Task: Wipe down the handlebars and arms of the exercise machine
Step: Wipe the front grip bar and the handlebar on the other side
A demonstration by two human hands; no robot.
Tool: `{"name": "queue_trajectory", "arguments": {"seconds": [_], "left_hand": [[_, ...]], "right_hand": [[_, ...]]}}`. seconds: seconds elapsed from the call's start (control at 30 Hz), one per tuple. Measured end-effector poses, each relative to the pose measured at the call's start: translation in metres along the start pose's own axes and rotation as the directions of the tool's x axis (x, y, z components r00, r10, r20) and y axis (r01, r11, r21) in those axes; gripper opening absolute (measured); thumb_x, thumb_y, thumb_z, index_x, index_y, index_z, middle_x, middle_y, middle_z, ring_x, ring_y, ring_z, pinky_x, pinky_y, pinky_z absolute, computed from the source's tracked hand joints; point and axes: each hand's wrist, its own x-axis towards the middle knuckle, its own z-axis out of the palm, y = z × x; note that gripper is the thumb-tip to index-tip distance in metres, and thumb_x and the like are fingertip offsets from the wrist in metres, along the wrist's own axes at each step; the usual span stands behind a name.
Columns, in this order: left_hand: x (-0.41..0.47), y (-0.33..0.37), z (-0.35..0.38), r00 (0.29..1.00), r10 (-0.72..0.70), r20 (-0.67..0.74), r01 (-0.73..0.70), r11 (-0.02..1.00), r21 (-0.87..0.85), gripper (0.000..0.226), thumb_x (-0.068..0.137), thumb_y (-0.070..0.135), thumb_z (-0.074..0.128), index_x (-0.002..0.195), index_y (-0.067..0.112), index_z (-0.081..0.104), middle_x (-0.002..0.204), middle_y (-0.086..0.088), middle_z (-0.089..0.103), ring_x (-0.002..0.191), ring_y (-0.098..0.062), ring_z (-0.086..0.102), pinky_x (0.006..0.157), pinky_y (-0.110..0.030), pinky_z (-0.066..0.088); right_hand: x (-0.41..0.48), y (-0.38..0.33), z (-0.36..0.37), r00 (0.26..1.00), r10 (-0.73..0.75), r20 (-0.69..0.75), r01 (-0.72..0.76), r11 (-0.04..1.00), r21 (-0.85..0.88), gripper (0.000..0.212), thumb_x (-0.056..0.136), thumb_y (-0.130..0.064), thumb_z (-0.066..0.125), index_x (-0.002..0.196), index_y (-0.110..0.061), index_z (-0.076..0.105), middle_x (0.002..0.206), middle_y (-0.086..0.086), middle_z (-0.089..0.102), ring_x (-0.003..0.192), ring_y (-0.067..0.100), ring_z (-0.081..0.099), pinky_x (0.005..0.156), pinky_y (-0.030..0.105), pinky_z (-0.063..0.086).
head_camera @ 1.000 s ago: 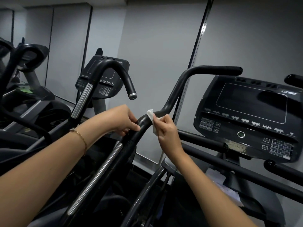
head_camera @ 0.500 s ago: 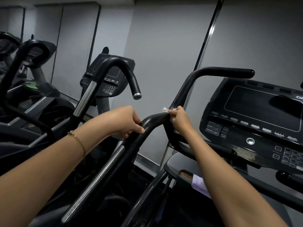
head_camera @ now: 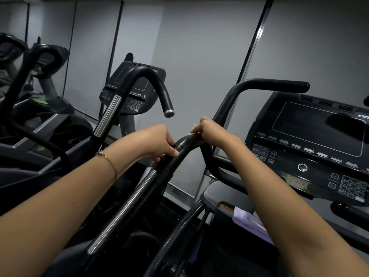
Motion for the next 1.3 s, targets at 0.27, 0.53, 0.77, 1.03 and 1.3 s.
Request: {"name": "queue_trajectory", "arguments": {"seconds": [0.27, 0.53, 0.77, 1.03, 1.3], "left_hand": [[-0.008, -0.005, 0.005, 0.995, 0.031, -0.094, -0.032, 0.999, -0.005, 0.022, 0.085, 0.022, 0.067, 0.105, 0.015, 0.072, 0.071, -0.007, 0.061, 0.069, -0.021, 0.055, 0.080, -0.034, 0.054], [-0.026, -0.007, 0.011, 0.970, 0.076, -0.230, -0.063, 0.996, 0.067, 0.032, 0.081, 0.028, 0.070, 0.111, 0.018, 0.070, 0.098, -0.005, 0.071, 0.084, -0.017, 0.063, 0.083, -0.030, 0.051], [-0.051, -0.019, 0.016, 0.987, -0.015, -0.157, 0.052, 0.971, 0.233, 0.037, 0.076, 0.033, 0.075, 0.100, 0.004, 0.071, 0.085, -0.012, 0.071, 0.081, -0.025, 0.067, 0.067, -0.029, 0.048], [-0.051, -0.016, 0.014, 0.989, -0.073, -0.129, 0.095, 0.979, 0.178, 0.035, 0.077, 0.032, 0.075, 0.098, 0.004, 0.072, 0.071, -0.011, 0.066, 0.058, -0.021, 0.056, 0.059, -0.025, 0.046], [-0.045, -0.015, 0.013, 0.988, -0.094, -0.119, 0.111, 0.982, 0.151, 0.034, 0.076, 0.029, 0.076, 0.095, 0.001, 0.072, 0.074, -0.013, 0.068, 0.060, -0.023, 0.059, 0.068, -0.030, 0.052]], "right_hand": [[-0.027, -0.016, 0.005, 0.990, 0.026, -0.137, -0.012, 0.995, 0.102, 0.031, 0.091, 0.001, 0.044, 0.113, -0.008, 0.064, 0.091, -0.006, 0.039, 0.092, 0.018, 0.045, 0.080, 0.023, 0.035], [-0.068, -0.039, 0.012, 0.962, 0.023, -0.273, 0.062, 0.952, 0.301, 0.031, 0.094, -0.035, 0.051, 0.116, -0.018, 0.066, 0.078, -0.010, 0.030, 0.077, 0.010, 0.041, 0.076, 0.023, 0.035], [-0.110, -0.064, 0.038, 0.868, -0.113, -0.484, 0.226, 0.957, 0.182, 0.036, 0.094, -0.004, 0.050, 0.127, -0.016, 0.058, 0.092, 0.002, 0.042, 0.073, 0.011, 0.047, 0.075, 0.016, 0.040], [-0.115, -0.078, 0.063, 0.789, 0.030, -0.613, 0.127, 0.969, 0.210, 0.036, 0.096, -0.009, 0.043, 0.130, -0.011, 0.053, 0.087, -0.001, 0.044, 0.071, 0.012, 0.047, 0.070, 0.024, 0.043], [-0.114, -0.082, 0.065, 0.778, 0.164, -0.606, 0.042, 0.949, 0.312, 0.052, 0.086, 0.009, 0.047, 0.134, -0.008, 0.049, 0.092, 0.011, 0.047, 0.071, 0.022, 0.053, 0.068, 0.038, 0.052]]}}
